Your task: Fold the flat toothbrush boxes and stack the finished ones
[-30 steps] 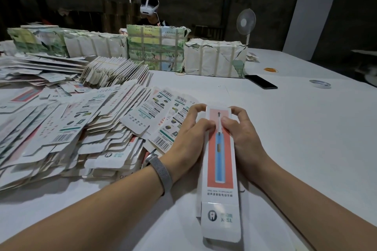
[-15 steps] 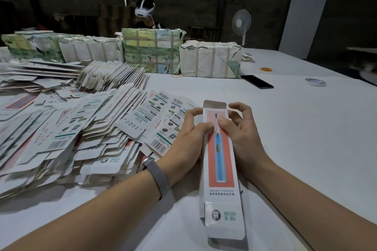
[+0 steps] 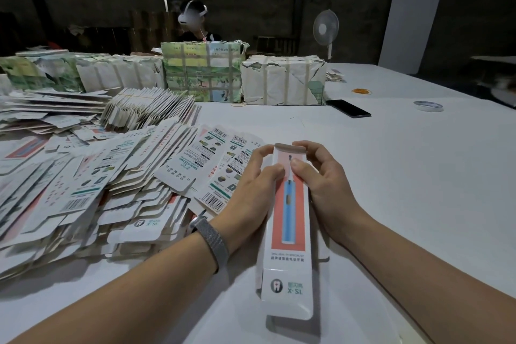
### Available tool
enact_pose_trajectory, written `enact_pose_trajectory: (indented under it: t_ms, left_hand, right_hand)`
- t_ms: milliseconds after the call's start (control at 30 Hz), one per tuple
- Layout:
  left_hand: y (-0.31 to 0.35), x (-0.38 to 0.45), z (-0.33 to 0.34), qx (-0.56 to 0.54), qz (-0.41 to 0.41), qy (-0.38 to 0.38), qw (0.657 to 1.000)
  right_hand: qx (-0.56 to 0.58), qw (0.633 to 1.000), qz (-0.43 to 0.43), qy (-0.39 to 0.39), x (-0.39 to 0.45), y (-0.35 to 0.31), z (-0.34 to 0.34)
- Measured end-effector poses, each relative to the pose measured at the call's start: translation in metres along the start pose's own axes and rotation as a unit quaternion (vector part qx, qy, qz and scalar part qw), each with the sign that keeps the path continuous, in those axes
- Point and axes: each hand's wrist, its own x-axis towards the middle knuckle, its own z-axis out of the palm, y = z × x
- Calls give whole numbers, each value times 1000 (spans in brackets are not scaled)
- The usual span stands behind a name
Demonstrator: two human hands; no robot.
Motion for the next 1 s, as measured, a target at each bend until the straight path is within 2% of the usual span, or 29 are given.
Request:
enact_pose_trajectory:
  t_ms: [300,567,667,1000]
  left_hand:
    - [-1,0,1,45,7,-2,999]
    - [-3,-1,4,115,44,-15,992]
    - [-3,-3,5,116,39,-42,992]
    - [-6,-1,4,114,24,-44,992]
  right_hand:
    - [-45,999,17,11,1,-5,1]
    - [9,998,52,41,5,-3,-1]
    - [22,997,49,60,8,-4,-1]
    - [-32,995,58,69,4,-8,0]
